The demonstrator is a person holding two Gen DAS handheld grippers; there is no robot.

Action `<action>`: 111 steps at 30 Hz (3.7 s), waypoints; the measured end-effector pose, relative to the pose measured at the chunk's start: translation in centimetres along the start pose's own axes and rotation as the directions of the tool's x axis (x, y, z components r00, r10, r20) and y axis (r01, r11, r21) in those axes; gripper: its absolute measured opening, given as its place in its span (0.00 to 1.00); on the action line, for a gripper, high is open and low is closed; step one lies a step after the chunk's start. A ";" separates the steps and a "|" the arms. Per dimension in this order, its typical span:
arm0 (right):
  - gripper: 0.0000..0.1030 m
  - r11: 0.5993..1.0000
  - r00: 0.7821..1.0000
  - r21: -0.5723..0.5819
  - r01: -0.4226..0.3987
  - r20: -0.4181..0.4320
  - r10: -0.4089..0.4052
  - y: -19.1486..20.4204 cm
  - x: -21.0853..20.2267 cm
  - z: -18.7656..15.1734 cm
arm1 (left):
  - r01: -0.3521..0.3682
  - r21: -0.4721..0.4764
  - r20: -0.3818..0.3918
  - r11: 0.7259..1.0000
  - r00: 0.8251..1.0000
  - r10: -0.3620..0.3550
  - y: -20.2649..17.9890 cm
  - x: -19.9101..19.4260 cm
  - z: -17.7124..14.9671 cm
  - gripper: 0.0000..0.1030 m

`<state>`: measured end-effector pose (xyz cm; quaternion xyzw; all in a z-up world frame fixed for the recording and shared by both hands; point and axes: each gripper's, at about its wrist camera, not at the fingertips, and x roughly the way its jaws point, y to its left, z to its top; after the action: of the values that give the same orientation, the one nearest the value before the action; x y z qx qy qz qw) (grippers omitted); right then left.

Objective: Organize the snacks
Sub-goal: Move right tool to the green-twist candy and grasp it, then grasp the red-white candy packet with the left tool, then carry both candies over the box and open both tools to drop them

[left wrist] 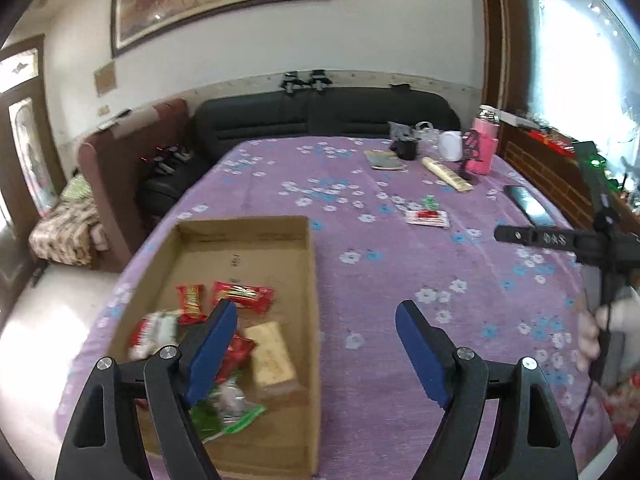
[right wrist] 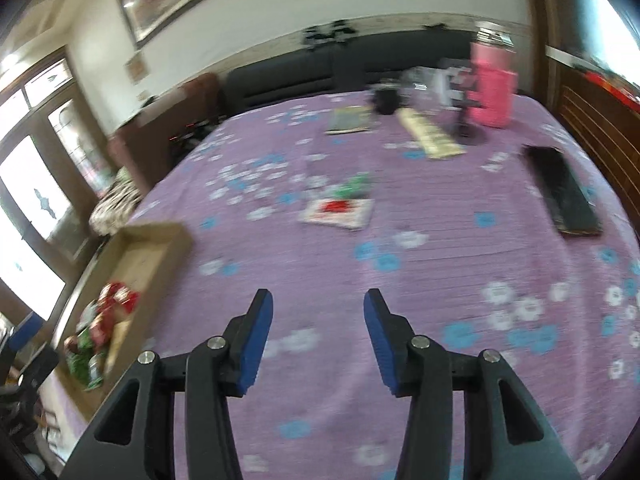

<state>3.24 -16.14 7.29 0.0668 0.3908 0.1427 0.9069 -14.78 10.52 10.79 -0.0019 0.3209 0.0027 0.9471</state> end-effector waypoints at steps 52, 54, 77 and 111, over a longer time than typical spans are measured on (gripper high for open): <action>0.21 0.988 0.990 0.079 -0.131 -0.049 0.135 -5.9 2.4 -1.3 | 0.372 0.218 -0.331 0.902 0.898 -0.291 -16.9 11.6 -1.3 0.82; 0.21 0.988 0.990 0.078 -0.132 -0.037 0.135 -5.7 2.1 -1.2 | 0.362 0.246 -0.342 0.899 0.900 -0.269 -17.4 12.1 -1.9 0.71; 0.21 0.997 0.996 0.000 -0.075 0.054 0.075 -3.8 1.0 -1.9 | 0.285 -0.040 -0.072 0.958 0.955 -0.287 -3.7 3.0 0.7 0.29; 0.22 0.876 0.936 -0.346 -0.334 -0.229 0.267 27.0 6.6 -3.9 | 0.030 -0.310 -0.055 0.950 0.997 -0.050 17.5 4.0 -0.4 0.30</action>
<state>-0.89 11.60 6.38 -0.0628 0.4180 0.3604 0.8315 -11.90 28.00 8.00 -0.1567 0.3459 0.0337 0.9245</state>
